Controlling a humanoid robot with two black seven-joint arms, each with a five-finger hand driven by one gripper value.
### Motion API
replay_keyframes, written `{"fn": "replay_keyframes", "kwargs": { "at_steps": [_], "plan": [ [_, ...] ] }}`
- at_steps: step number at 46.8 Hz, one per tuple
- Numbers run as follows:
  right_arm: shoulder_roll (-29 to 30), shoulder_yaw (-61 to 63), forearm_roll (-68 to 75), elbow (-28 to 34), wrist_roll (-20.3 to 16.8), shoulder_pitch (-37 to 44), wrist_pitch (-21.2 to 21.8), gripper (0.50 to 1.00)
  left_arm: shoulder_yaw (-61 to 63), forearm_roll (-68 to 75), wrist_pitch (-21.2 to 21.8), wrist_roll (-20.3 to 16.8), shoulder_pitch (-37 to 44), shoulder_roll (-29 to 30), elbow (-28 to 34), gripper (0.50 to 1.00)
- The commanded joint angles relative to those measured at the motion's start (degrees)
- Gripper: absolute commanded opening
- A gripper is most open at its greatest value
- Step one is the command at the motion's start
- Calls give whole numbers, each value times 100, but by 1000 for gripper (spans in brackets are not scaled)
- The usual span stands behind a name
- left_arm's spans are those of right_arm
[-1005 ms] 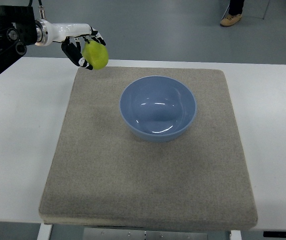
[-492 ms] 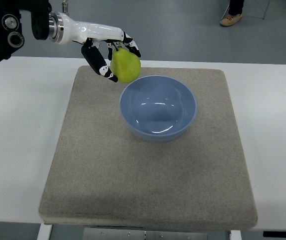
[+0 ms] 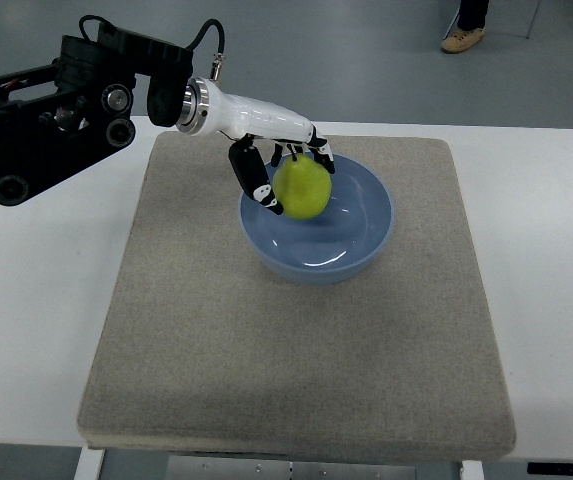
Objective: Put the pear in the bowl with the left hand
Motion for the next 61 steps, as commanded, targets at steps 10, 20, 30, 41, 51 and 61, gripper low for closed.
{"fn": "replay_keyframes", "kwargs": {
  "at_steps": [10,20,30,41,51,61],
  "plan": [
    [0,0,3,0,0,-1,0,924,-2,-9,31,0,223,-198,165,752],
    [0,0,-5,0,0,-1,0,924,7,-106,31,0,328,-181,165,835],
    [0,0,3,0,0,-1,0,926,-63,-413,39,0,293,-110,165,990],
    [0,0,3,0,0,-1,0,924,-151,-1792,-22,0,197,-5,498,992],
    [0,0,3,0,0,-1,0,924,-547,-3119,4,0,258,39,1412,992],
    [0,0,-5,0,0,-1,0,924,-547,-5087,22,-9,311,30,2203,992]
  ]
}}
